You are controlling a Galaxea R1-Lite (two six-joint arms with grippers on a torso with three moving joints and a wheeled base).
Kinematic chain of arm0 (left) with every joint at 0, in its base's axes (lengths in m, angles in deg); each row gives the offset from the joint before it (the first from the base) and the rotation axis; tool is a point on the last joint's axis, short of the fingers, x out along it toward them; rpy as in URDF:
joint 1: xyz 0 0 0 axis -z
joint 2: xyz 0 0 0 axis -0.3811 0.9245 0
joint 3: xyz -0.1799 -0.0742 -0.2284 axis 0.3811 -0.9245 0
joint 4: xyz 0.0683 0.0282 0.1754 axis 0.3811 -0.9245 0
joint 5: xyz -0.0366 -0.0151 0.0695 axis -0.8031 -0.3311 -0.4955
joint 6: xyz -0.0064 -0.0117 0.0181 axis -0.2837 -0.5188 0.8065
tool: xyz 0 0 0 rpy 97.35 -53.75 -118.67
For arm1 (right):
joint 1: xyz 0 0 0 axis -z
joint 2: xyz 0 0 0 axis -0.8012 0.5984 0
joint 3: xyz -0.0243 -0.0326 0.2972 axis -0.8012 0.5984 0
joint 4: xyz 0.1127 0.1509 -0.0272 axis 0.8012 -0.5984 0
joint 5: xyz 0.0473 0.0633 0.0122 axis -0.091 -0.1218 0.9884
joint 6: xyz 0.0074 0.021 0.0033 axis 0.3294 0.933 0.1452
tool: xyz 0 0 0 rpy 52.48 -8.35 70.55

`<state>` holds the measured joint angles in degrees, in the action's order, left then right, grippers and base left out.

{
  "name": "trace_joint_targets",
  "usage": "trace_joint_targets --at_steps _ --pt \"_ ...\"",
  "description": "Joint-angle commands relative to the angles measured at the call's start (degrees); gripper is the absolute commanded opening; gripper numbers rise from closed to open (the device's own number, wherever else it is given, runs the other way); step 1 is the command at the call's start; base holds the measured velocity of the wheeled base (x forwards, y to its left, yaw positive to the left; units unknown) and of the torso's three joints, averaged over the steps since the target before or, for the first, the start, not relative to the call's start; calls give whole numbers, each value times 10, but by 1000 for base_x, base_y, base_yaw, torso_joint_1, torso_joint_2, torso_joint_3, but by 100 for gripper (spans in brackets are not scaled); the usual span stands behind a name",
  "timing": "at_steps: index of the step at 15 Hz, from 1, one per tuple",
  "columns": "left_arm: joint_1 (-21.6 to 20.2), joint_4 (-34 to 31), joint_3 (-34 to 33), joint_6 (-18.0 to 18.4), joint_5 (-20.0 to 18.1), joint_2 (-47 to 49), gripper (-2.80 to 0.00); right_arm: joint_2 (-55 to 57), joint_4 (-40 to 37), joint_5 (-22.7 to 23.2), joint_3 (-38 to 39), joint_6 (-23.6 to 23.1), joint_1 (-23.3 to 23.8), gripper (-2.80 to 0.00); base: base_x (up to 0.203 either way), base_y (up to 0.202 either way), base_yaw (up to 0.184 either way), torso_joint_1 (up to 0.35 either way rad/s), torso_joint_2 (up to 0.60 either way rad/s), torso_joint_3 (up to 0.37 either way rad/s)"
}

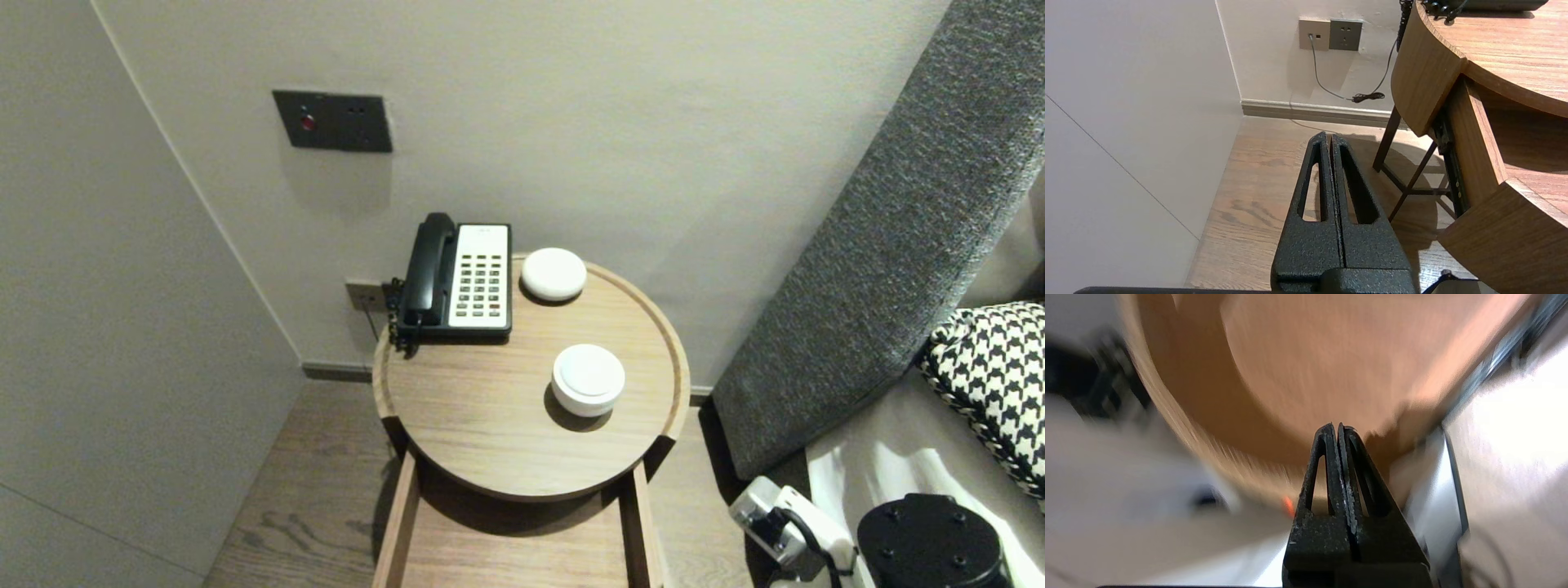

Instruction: Open the nightstand drawer, then put the remote controls on the table in the drawer one by one

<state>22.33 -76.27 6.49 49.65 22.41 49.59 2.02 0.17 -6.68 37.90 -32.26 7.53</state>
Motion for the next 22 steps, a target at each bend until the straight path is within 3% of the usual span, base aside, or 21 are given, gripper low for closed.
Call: trace_joint_targets --at_steps 1,6,11,17,22 --pt "0 0 0 0 0 0 -280 -35 -9 0 -40 3 47 -280 0 0 0 0 0 0" --pt "0 0 0 1 0 0 -280 -89 -307 3 -263 12 112 -280 0 0 0 0 0 0" --pt "1 0 0 0 0 0 -280 -29 -519 2 -552 71 150 -280 0 0 0 0 0 0" --pt "0 0 0 1 0 0 -280 132 -665 -13 -805 81 158 -280 0 0 0 0 0 0" --pt "0 0 0 0 0 0 -280 176 -700 -18 -836 70 156 -280 0 0 0 0 0 0"
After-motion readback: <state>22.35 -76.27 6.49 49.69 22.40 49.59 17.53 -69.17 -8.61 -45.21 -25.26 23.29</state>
